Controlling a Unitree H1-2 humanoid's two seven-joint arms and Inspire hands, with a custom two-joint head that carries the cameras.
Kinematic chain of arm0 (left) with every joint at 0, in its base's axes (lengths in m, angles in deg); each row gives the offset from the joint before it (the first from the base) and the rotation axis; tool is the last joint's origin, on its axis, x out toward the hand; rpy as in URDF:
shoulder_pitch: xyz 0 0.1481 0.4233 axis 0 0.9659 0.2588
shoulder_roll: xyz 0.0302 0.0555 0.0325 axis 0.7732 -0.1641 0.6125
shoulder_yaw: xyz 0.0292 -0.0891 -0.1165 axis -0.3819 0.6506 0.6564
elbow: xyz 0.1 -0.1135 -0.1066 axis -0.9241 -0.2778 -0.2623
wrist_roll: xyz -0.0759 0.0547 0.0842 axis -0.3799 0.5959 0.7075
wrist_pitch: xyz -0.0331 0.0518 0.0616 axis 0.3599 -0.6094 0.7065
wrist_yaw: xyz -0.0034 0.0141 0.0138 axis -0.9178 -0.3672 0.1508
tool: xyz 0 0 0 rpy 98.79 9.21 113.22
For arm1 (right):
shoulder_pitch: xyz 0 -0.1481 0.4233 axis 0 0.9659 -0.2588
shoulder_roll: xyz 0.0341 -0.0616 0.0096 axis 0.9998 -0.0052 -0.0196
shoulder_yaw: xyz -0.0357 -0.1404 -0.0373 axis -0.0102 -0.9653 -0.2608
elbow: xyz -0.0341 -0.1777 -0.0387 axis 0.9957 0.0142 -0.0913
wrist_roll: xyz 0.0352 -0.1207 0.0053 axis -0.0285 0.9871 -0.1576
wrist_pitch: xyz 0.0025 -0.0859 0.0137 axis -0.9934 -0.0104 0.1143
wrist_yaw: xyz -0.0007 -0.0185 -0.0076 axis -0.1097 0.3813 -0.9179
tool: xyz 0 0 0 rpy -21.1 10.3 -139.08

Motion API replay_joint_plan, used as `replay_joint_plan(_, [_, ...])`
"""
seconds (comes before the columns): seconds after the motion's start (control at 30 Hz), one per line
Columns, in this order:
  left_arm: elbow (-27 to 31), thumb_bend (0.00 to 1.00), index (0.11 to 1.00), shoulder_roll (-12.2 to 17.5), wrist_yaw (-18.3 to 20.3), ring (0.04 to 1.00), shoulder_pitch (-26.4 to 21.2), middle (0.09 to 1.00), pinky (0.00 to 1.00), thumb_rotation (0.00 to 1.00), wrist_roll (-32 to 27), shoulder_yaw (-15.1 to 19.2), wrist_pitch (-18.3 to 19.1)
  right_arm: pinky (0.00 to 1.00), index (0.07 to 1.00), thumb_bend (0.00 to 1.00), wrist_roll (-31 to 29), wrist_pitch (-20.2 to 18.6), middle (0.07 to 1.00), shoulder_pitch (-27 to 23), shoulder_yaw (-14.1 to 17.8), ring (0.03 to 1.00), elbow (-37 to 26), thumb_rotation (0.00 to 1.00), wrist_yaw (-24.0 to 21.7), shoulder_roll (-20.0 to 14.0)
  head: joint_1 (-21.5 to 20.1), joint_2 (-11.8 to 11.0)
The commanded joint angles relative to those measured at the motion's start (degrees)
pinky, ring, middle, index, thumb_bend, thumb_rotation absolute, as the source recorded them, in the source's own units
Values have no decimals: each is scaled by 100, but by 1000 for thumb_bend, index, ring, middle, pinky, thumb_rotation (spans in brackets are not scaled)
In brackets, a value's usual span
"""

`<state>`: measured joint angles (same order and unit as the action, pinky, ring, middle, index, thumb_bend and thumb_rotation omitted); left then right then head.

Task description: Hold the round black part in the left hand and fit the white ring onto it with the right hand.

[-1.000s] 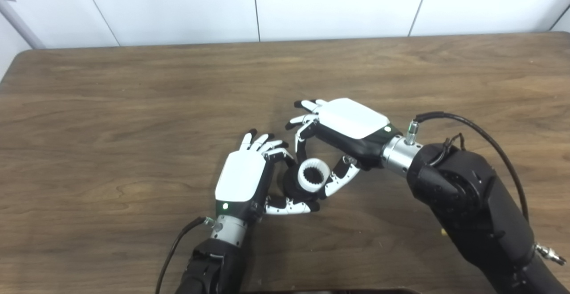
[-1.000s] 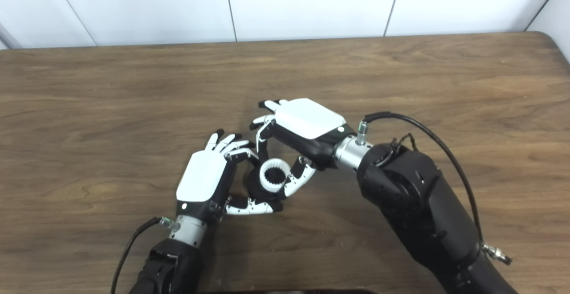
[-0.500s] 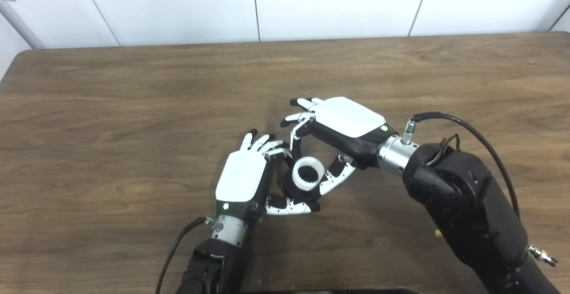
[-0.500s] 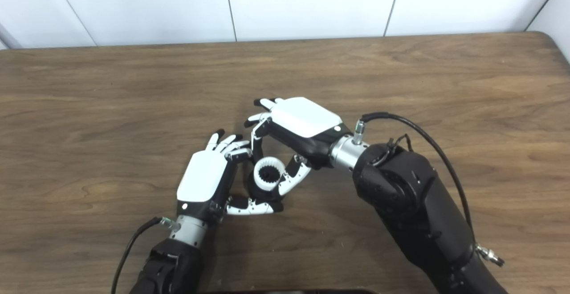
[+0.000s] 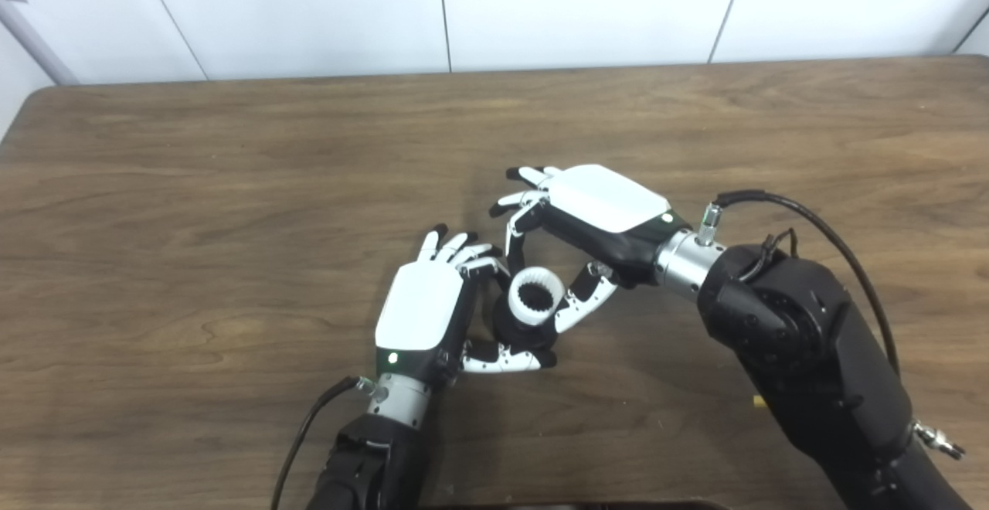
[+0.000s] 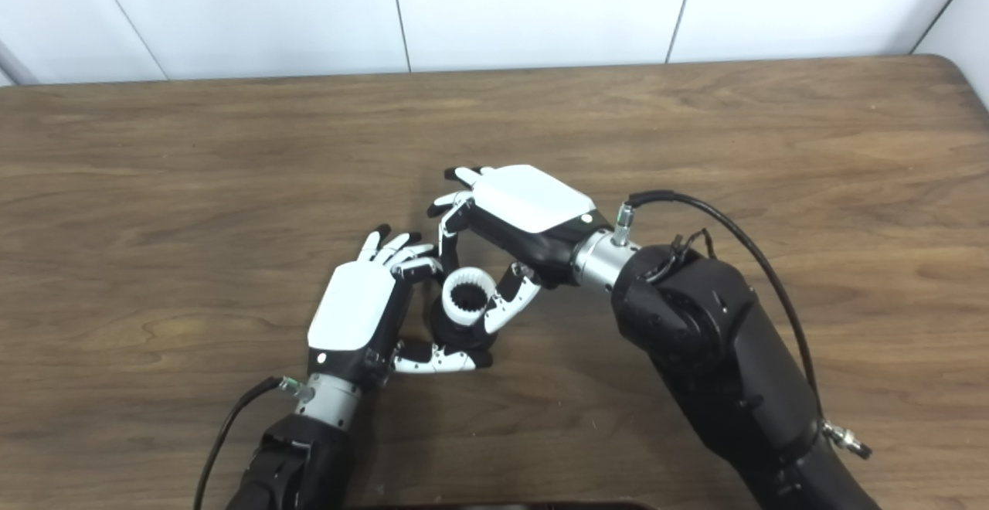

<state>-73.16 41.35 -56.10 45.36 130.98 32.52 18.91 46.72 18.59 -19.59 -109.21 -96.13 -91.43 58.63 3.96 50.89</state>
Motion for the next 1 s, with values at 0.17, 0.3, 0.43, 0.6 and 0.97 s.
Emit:
replay_joint_plan(0.17, [147, 520, 485, -18, -115, 893, -122, 793, 1000, 57, 88, -40, -31, 1000, 485, 522, -6, 40, 861, -164, 58, 1000, -68, 136, 94, 56, 2, 12])
replay_joint_plan(0.3, [180, 519, 486, -18, -79, 895, -119, 795, 1000, 57, 110, -51, -3, 1000, 485, 521, 1, 33, 864, -192, 38, 1000, -102, 137, 49, 66, 32, 42])
replay_joint_plan(0.43, [198, 520, 485, -18, -93, 891, -117, 791, 1000, 56, 85, -48, 2, 1000, 485, 521, -3, 14, 865, -211, 27, 1000, -114, 136, 21, 95, 36, 66])
replay_joint_plan(0.6, [230, 520, 485, -8, -50, 893, -124, 793, 1000, 57, 119, -57, 30, 1000, 485, 521, -7, 2, 862, -210, 27, 1000, -111, 136, -6, 124, 36, 103])
replay_joint_plan(0.97, [239, 519, 486, 22, -36, 892, -114, 793, 1000, 57, 92, -40, 26, 1000, 484, 521, 30, 19, 861, -165, 14, 1000, -82, 135, -2, 146, -3, 100])
